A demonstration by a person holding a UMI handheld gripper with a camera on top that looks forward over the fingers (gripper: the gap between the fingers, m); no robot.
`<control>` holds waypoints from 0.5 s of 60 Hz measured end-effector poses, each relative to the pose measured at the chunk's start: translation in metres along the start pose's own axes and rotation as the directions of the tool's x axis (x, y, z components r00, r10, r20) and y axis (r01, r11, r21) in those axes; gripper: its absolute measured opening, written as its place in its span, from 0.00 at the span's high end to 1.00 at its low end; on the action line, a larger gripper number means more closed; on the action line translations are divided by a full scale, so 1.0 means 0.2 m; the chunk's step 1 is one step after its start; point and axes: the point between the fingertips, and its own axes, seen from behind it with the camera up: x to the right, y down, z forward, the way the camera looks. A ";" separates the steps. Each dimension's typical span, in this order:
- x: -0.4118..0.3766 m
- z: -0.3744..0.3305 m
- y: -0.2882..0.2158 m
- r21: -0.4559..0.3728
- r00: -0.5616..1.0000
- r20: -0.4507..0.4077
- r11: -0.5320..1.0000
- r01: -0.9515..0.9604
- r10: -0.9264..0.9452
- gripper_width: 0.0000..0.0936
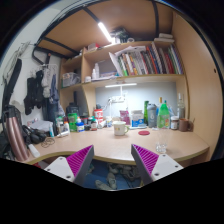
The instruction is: Pour water
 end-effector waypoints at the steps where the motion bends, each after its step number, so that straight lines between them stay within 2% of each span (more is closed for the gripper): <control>1: 0.01 0.00 0.00 0.002 1.000 0.004 1.000 -0.001 0.001 0.11; 8: 0.02 0.01 -0.01 0.004 1.000 0.014 1.000 -0.020 0.020 0.11; 24: 0.26 0.14 -0.04 0.068 1.000 -0.021 0.998 0.007 -0.006 0.13; 30: 0.52 0.23 0.01 0.077 0.993 -0.104 0.995 0.069 -0.061 0.13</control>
